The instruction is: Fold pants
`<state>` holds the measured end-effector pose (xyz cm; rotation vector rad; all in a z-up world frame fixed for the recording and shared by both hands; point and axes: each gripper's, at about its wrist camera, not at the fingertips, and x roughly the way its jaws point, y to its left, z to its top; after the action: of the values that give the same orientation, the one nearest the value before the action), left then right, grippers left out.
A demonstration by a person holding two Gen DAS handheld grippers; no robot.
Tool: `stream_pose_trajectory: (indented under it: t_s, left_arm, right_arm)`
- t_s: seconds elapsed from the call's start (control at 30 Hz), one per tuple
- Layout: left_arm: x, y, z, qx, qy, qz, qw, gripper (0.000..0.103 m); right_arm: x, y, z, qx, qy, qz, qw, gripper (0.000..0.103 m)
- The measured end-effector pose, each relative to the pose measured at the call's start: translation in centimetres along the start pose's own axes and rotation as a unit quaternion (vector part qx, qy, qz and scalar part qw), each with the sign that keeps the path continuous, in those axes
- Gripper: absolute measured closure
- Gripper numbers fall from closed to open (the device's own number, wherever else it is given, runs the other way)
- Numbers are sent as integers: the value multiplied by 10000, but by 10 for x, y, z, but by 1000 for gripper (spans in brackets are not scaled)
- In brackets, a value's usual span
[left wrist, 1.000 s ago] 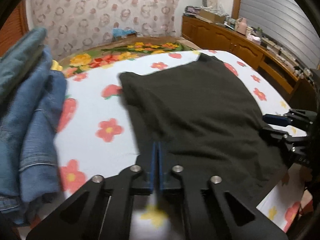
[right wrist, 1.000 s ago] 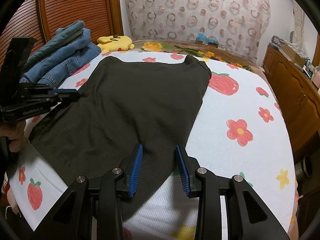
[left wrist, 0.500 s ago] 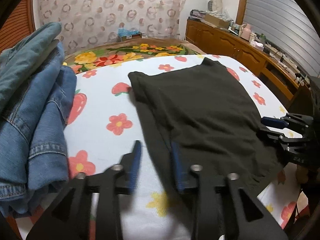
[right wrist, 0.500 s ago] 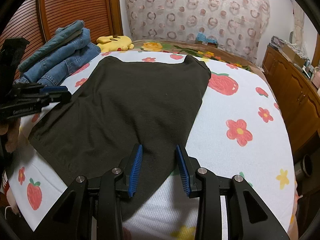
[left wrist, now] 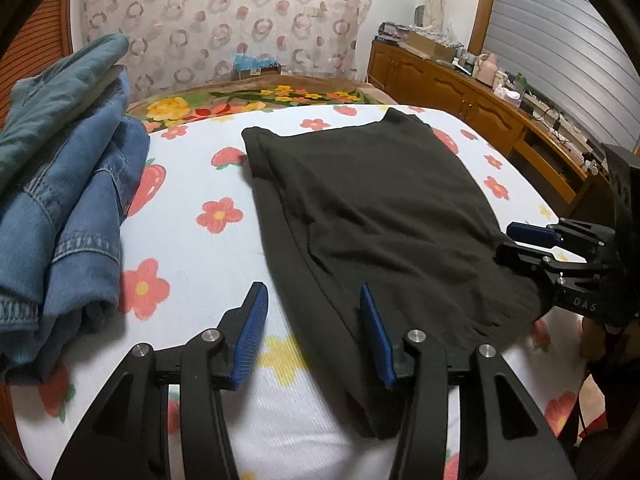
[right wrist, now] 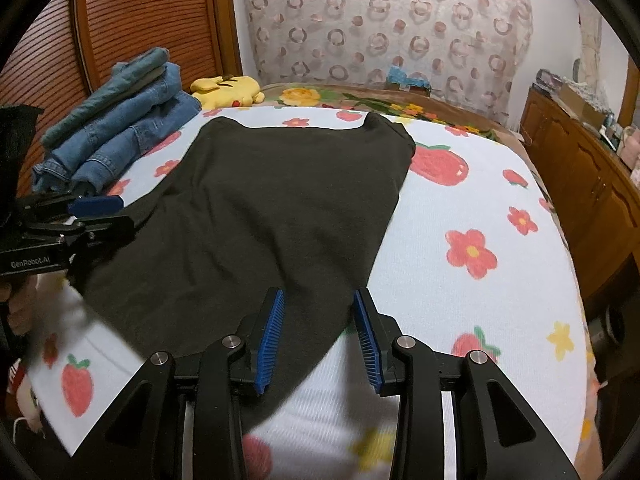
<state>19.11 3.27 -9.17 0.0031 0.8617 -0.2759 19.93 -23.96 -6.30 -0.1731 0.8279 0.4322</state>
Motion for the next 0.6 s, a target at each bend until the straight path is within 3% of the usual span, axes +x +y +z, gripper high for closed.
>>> stream_pose_trajectory:
  t_s: [0.13,0.6]
  left_arm:
    - [-7,-8,-4,64,-64,29,10000,54]
    - [-28,-21,-23,140,-182,117,9997,54]
  right_arm:
    - [-14,0,-5,75,-102,13,9999,54]
    - [-39,6,-21,182,-199,210,9994,54]
